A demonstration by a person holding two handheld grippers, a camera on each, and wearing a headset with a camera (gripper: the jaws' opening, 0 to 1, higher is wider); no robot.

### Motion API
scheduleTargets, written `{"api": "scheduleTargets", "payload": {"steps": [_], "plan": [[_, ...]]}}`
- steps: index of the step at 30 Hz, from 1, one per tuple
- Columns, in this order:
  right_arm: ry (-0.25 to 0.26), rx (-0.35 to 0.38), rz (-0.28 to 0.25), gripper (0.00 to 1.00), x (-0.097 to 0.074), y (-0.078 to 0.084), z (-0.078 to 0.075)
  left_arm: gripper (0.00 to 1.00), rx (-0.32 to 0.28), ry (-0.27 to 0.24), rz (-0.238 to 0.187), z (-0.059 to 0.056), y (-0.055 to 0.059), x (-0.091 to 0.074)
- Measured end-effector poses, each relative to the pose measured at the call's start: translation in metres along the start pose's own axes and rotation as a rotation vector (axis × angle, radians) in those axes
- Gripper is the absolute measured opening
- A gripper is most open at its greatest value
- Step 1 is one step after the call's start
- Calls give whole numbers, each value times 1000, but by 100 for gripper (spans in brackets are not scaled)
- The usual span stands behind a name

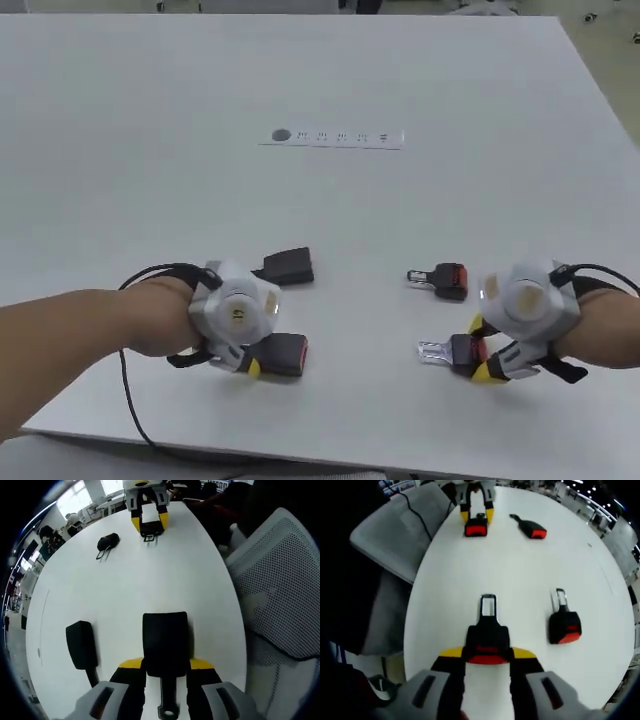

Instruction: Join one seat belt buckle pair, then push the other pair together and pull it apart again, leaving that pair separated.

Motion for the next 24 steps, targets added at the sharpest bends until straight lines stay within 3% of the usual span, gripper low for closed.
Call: {"api": "scheduleTargets", "payload": {"steps": [7,17,24], "plan": [[0,4,-8,33,0,0,0,32,-18,2,4,1,0,0],[35,68,-35,34,1,-3,5,32,-22,7,-11,1,3,1],[36,83,-57,34,5,-17,12,32,-24,15,-24,1,4,0]]}}
Point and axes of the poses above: the centre of the closed fingertips' face, and the gripper's own axes: x roughly forward along the fingers, z roughly to its left, y roughly out of its underside, the point moved 7 cm from there along -x, roughly backward along the fingers, and after that the axes turned 6 degrees about -x, right-handed, at the moved point
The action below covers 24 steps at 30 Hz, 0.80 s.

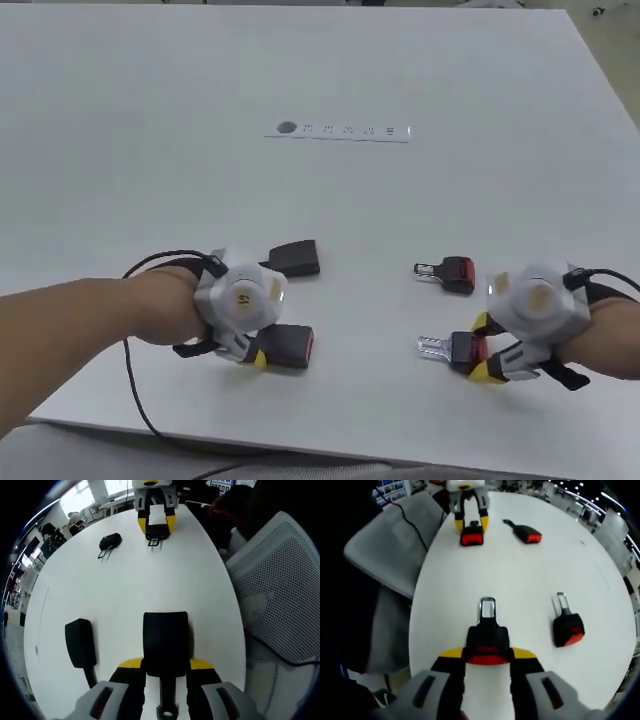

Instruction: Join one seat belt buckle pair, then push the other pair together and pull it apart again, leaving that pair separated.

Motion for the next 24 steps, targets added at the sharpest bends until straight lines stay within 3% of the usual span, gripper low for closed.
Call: {"api": "scheduleTargets", "payload": {"steps": [13,24], "plan": [[-2,19,-35,34,14,-32,6,32,-15,-6,-8,-1,0,-1],[-3,-24,-46,34,29,-67,14,32,-26,-12,-7,-1,-1,-1]]}}
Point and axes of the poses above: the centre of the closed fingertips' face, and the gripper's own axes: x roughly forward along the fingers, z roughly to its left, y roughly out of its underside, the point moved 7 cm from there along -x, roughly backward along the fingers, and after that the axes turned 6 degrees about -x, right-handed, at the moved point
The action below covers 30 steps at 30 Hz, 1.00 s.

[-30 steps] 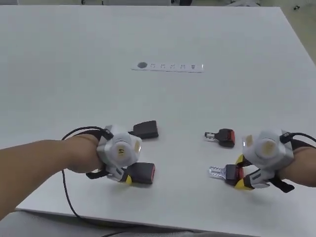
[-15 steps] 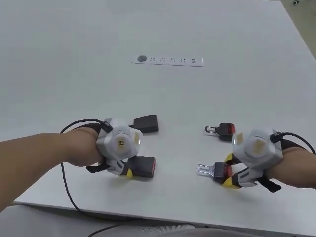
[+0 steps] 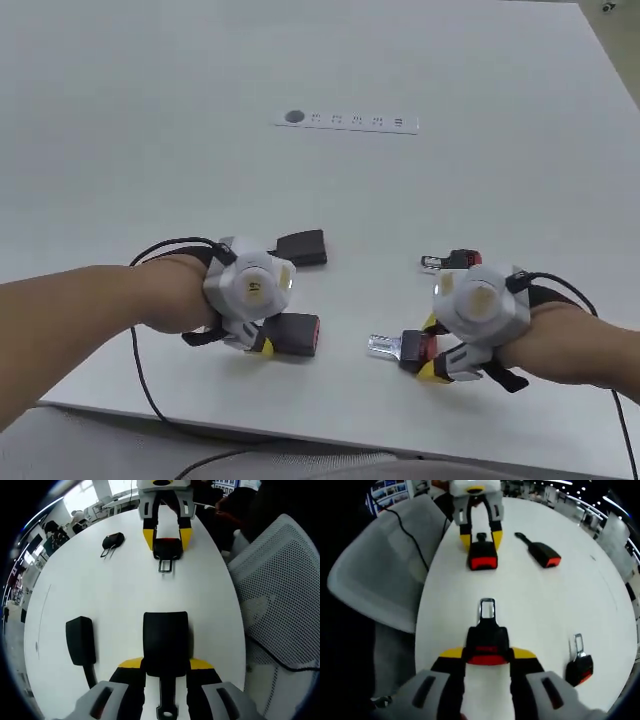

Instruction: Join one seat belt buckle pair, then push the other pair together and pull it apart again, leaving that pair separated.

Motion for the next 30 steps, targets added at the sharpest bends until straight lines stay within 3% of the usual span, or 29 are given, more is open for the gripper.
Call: {"api": "scheduleTargets", "payload": {"steps": [19,30], "plan": [[11,-16,-17,34,25,-46,-3,32,-1,-8,5,-1,-1,0],[5,-53,-14,34,27,-54,-5,32,0,1,7,1,0,1]]}}
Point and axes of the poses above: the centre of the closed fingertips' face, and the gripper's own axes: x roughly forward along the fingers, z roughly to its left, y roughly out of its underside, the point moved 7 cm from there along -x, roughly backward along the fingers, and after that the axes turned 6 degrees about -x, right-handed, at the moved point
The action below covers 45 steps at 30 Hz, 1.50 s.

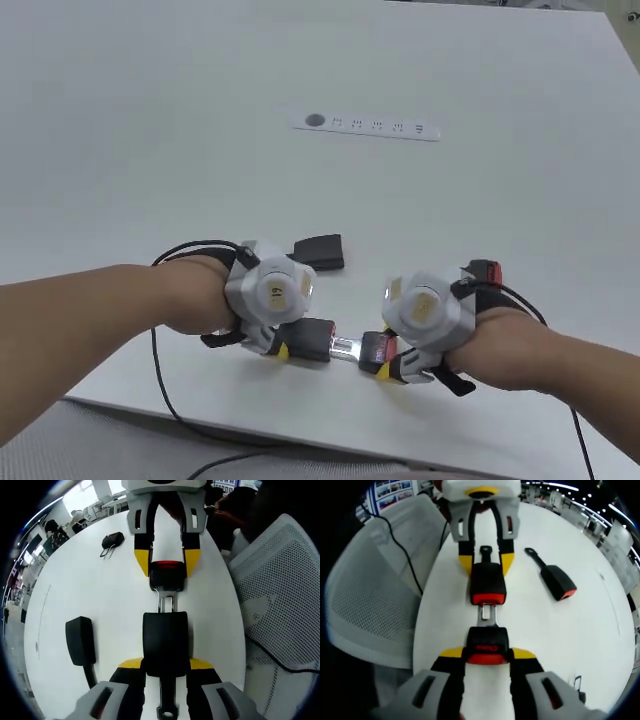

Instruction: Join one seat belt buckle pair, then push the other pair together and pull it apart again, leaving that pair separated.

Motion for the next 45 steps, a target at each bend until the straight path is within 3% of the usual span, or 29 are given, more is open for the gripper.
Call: {"api": "scheduleTargets", "payload": {"steps": [17,25,37,45], "plan": [[8,17,-38,33,7,-9,-2,32,4,27,-9,2,0,0],[2,25,-39,32,9,-13,-4,32,19,43,6,2,-1,1],[6,18,-45,31,14,-22,-6,31,21,49,-15,3,0,0],[-1,67,-50,31,18,-26,-2,31,33,49,-8,5,1,1]]}}
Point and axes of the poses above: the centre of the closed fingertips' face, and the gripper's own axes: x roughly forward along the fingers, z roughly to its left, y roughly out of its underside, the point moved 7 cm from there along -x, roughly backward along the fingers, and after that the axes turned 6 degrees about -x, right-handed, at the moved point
